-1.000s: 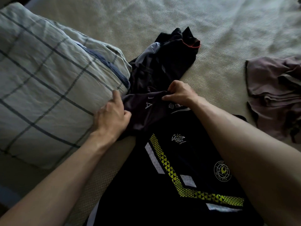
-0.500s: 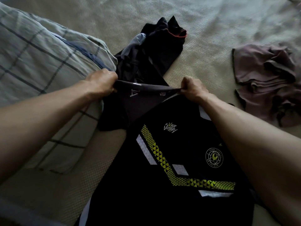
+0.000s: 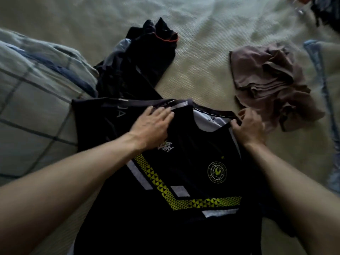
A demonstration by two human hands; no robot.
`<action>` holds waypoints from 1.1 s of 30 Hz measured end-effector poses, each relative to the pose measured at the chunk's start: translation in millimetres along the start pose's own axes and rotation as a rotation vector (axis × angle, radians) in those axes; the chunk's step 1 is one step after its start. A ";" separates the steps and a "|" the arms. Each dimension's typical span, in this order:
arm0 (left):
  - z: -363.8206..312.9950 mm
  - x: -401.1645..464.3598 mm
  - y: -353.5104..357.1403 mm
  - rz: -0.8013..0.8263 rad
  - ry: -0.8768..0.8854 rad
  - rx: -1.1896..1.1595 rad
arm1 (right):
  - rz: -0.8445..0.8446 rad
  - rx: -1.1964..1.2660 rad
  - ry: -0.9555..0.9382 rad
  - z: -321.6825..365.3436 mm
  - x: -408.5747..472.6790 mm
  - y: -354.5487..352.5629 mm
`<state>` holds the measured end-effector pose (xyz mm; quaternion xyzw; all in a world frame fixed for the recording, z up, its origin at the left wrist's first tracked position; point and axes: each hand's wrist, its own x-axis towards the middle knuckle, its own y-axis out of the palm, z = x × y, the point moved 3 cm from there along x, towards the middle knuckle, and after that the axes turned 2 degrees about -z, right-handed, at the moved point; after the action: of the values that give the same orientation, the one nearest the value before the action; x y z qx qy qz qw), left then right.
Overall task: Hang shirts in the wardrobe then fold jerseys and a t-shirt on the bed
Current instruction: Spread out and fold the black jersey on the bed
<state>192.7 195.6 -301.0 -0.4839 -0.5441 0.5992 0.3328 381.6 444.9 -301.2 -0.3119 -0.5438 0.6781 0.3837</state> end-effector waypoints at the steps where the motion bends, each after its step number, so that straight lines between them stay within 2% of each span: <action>1: -18.4 8.9 7.9 0.037 0.025 -0.034 | 0.040 -0.003 0.040 -10.3 -8.8 4.5; 3: -49.4 27.2 19.8 0.047 0.062 -0.075 | 0.118 -0.012 0.154 -27.1 -24.0 15.2; 5: -70.3 45.0 27.7 0.009 0.052 -0.086 | 0.117 -0.022 0.242 -35.9 -31.4 22.5; 9: -73.2 84.3 27.5 -0.068 -0.186 -0.131 | 0.025 0.034 0.215 -28.5 -9.5 25.6; 12: -49.0 109.5 6.0 -0.202 -0.416 -0.228 | 0.034 0.083 0.200 -15.3 22.4 26.0; 13: -37.0 118.5 1.1 -0.173 -0.476 -0.269 | 0.068 0.053 0.183 -11.8 30.8 25.8; 15: -16.1 131.3 -5.6 -0.012 -0.550 -0.392 | 0.134 0.029 0.176 -11.3 42.1 25.6; 17: -4.7 140.0 -10.1 0.113 -0.550 -0.528 | 0.174 0.116 0.232 -19.1 48.6 26.3; 22: -2.0 160.0 -17.1 -0.025 -0.571 -0.682 | 0.214 0.353 0.310 -32.3 62.5 28.0; 25: -5.5 163.3 -6.3 -0.056 -0.627 -0.697 | 0.214 0.377 0.323 -34.1 70.9 25.9; 28: -19.6 159.6 -2.4 -0.132 -0.577 -0.555 | 0.209 0.367 0.276 -32.6 72.5 27.4; 30: -29.8 152.4 -5.5 -0.226 -0.448 -0.367 | 0.169 0.358 0.254 -30.6 65.9 26.5; 33: -39.5 138.6 -8.2 -0.318 -0.206 -0.205 | 0.056 0.166 0.199 -27.1 43.3 15.0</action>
<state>185.9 338.4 -320.8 -0.3594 -0.7029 0.5269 0.3149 379.6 493.9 -321.8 -0.3597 -0.4361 0.6970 0.4412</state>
